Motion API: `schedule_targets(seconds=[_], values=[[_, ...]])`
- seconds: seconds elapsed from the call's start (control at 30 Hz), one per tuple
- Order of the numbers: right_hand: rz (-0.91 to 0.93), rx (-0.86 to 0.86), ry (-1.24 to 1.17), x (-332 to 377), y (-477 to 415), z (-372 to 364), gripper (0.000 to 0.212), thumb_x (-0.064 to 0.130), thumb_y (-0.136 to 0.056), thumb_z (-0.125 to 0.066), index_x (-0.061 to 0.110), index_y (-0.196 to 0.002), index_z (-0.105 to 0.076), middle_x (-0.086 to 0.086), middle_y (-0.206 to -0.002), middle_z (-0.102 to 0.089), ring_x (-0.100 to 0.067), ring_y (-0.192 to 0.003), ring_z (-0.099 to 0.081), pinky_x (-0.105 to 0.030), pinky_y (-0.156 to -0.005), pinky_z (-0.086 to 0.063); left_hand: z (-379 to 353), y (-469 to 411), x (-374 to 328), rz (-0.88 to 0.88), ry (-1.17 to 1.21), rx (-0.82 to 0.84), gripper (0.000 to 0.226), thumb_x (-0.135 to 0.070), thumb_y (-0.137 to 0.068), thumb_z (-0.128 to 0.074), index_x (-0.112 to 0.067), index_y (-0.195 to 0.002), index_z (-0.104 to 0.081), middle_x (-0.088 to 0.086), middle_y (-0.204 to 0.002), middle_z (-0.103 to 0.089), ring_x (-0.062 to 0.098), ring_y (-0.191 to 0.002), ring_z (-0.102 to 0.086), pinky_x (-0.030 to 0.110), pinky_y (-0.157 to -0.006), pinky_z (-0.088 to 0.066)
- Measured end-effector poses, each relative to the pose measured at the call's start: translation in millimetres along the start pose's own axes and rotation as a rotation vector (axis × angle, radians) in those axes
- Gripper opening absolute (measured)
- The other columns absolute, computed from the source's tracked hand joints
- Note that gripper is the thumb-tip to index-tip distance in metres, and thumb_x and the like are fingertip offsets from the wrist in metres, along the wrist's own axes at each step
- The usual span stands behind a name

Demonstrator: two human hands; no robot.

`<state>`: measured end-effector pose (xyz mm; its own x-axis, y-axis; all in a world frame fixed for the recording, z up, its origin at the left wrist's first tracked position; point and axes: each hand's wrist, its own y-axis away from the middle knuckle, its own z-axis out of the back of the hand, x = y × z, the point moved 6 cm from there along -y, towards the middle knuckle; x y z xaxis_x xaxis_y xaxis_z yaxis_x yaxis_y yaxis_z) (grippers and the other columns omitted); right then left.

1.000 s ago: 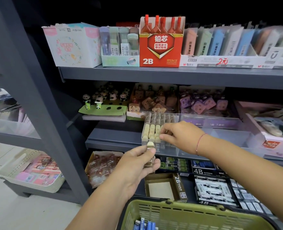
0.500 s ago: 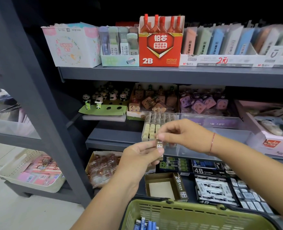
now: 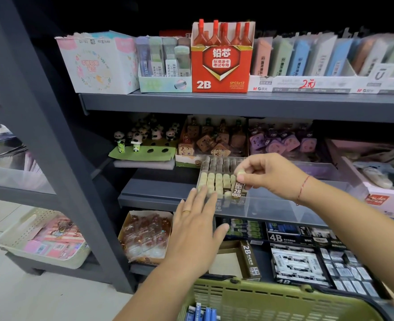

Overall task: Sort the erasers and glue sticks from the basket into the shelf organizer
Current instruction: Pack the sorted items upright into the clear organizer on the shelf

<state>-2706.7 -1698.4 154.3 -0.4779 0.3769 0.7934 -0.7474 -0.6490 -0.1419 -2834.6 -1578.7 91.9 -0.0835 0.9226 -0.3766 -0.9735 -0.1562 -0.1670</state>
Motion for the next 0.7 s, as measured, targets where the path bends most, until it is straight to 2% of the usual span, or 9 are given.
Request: schedule_targets(seconds=[0.17, 0.23, 0.33, 0.4, 0.47, 0.53, 0.6, 0.7], values=[[-0.085, 0.098, -0.153, -4, -2, -16, 0.007, 0.012, -0.095, -0.054, 0.009, -0.091, -0.058, -0.003, -0.074, -0.068, -0.007, -0.065, -0.067, -0.017, -0.062, -0.048, -4, -2, 1, 0.001, -0.003, 0.012, 0.069, -0.050, -0.099, -0.038, -0.033, -0.153, 0.002, -0.013, -0.160, 0.016, 0.007, -0.144, 0.022, 0.031, -0.117, 0.011], [-0.095, 0.114, -0.126, -5, -2, -21, 0.008, 0.013, -0.097, -0.051, 0.010, -0.091, -0.055, 0.005, -0.069, -0.066, 0.000, -0.062, -0.063, -0.011, -0.059, -0.045, -5, -3, 1, 0.000, 0.001, 0.014, 0.069, -0.050, -0.099, -0.038, -0.033, -0.153, 0.001, -0.013, -0.160, 0.015, 0.007, -0.144, 0.022, 0.032, -0.118, 0.009], [-0.092, 0.070, -0.019, -7, -4, -19, 0.010, 0.018, -0.098, -0.050, 0.010, -0.095, -0.055, 0.007, -0.070, -0.058, 0.010, -0.057, -0.055, -0.007, -0.060, -0.041, -5, -3, 2, -0.004, 0.012, 0.011, 0.069, -0.050, -0.099, -0.038, -0.033, -0.153, 0.001, -0.013, -0.160, 0.015, 0.007, -0.144, 0.022, 0.032, -0.118, 0.008], [-0.087, 0.051, 0.059, -8, -6, -16, 0.012, 0.023, -0.098, -0.050, 0.013, -0.097, -0.056, 0.007, -0.073, -0.056, 0.006, -0.062, -0.054, -0.017, -0.069, -0.044, -5, -3, 2, -0.003, 0.022, 0.012, 0.069, -0.050, -0.099, -0.039, -0.033, -0.153, 0.001, -0.013, -0.160, 0.015, 0.006, -0.144, 0.021, 0.031, -0.118, 0.008], [-0.080, 0.043, 0.107, -10, -7, -15, 0.011, 0.028, -0.097, -0.050, 0.018, -0.094, -0.055, 0.004, -0.076, -0.055, -0.007, -0.072, -0.054, -0.036, -0.079, -0.050, -4, -3, 1, 0.001, 0.033, 0.016, 0.069, -0.049, -0.099, -0.039, -0.033, -0.153, 0.001, -0.013, -0.160, 0.015, 0.006, -0.144, 0.021, 0.030, -0.118, 0.009], [-0.056, 0.039, 0.174, -7, -7, -16, 0.009, 0.029, -0.096, -0.050, 0.022, -0.092, -0.053, 0.000, -0.077, -0.054, -0.015, -0.074, -0.052, -0.046, -0.084, -0.049, -4, -3, 0, 0.003, 0.040, 0.017, 0.070, -0.049, -0.099, -0.040, -0.033, -0.153, 0.001, -0.013, -0.160, 0.015, 0.006, -0.144, 0.021, 0.030, -0.117, 0.010], [-0.022, 0.009, 0.215, -4, -6, -17, 0.008, 0.029, -0.096, -0.050, 0.024, -0.090, -0.052, 0.001, -0.074, -0.053, -0.016, -0.072, -0.051, -0.043, -0.081, -0.049, -4, -3, 0, 0.004, 0.039, 0.016, 0.070, -0.048, -0.099, -0.040, -0.033, -0.154, 0.001, -0.013, -0.160, 0.015, 0.007, -0.144, 0.021, 0.030, -0.117, 0.010], [0.008, -0.065, 0.218, -3, -5, -17, 0.009, 0.026, -0.096, -0.050, 0.019, -0.091, -0.053, 0.005, -0.066, -0.048, -0.012, -0.064, -0.045, -0.031, -0.067, -0.043, -4, -3, 0, 0.003, 0.035, 0.015, 0.070, -0.048, -0.099, -0.040, -0.033, -0.154, 0.001, -0.013, -0.160, 0.015, 0.007, -0.145, 0.021, 0.031, -0.117, 0.009]])
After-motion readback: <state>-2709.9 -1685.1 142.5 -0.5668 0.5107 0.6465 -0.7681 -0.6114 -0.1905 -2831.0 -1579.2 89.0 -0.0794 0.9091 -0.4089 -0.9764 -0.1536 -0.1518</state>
